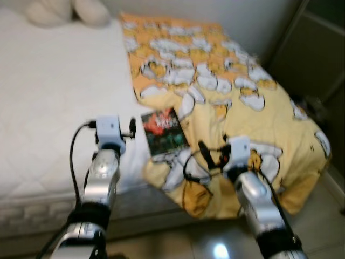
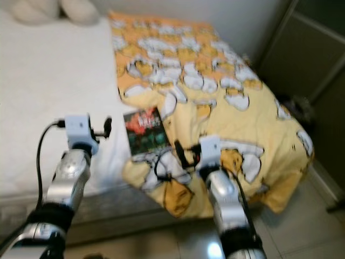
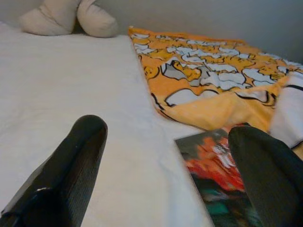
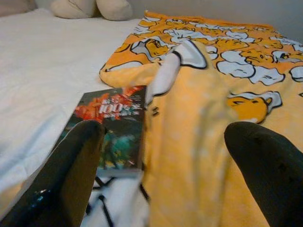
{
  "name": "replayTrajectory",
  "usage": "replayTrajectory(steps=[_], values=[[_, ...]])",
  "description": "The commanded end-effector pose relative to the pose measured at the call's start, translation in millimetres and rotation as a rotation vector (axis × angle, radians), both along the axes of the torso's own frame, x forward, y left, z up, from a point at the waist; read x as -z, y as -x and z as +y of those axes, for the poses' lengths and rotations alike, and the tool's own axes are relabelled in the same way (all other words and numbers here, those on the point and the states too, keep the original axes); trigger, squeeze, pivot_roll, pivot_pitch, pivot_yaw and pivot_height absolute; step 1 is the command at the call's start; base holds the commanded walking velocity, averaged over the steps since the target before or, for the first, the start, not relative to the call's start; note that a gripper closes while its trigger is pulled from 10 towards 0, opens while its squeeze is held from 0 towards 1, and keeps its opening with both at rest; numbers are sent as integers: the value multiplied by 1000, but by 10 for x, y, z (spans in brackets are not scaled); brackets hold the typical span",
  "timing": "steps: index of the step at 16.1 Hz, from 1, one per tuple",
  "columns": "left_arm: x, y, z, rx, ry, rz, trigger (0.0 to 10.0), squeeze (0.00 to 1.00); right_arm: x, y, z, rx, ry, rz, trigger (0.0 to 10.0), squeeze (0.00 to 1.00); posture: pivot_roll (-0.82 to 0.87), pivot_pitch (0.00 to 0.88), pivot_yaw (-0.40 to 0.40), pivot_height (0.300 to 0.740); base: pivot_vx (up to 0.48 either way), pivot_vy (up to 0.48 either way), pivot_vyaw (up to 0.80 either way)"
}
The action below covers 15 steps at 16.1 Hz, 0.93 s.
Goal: Clean up the room
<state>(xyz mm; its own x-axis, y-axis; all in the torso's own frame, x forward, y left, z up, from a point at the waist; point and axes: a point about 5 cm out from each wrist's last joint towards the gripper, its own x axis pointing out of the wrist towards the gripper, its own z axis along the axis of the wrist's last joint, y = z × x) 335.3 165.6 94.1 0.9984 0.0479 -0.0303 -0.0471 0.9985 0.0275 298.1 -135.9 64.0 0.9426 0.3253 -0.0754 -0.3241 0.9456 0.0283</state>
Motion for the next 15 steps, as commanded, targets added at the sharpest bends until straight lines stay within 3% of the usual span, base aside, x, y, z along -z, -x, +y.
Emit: replayTrajectory(steps=[1,6,11,13,15], values=[[-44,-35,-83,8,0,-4,10000,0,19,-8,-85,22,22,4,10000,0,1,7,-104,740,379,-292,444],[-53,-62,-17,-18,-44,15,10000,0,28,-65,-67,54,21,7,10000,0,10,0,-100,740,86,0,171],[-71,-57,21,-31,-36,8,10000,0,54,-72,-39,57,10,11,10000,0,23,0,-94,740,385,278,0],[-72,-51,22,-23,-30,8,10000,0,72,-72,-20,55,-20,27,10000,0,27,0,-90,740,142,414,0],[-74,-42,7,-5,-40,7,10000,0,116,-84,-3,73,-112,87,10000,0,33,0,-86,740,0,444,0]])
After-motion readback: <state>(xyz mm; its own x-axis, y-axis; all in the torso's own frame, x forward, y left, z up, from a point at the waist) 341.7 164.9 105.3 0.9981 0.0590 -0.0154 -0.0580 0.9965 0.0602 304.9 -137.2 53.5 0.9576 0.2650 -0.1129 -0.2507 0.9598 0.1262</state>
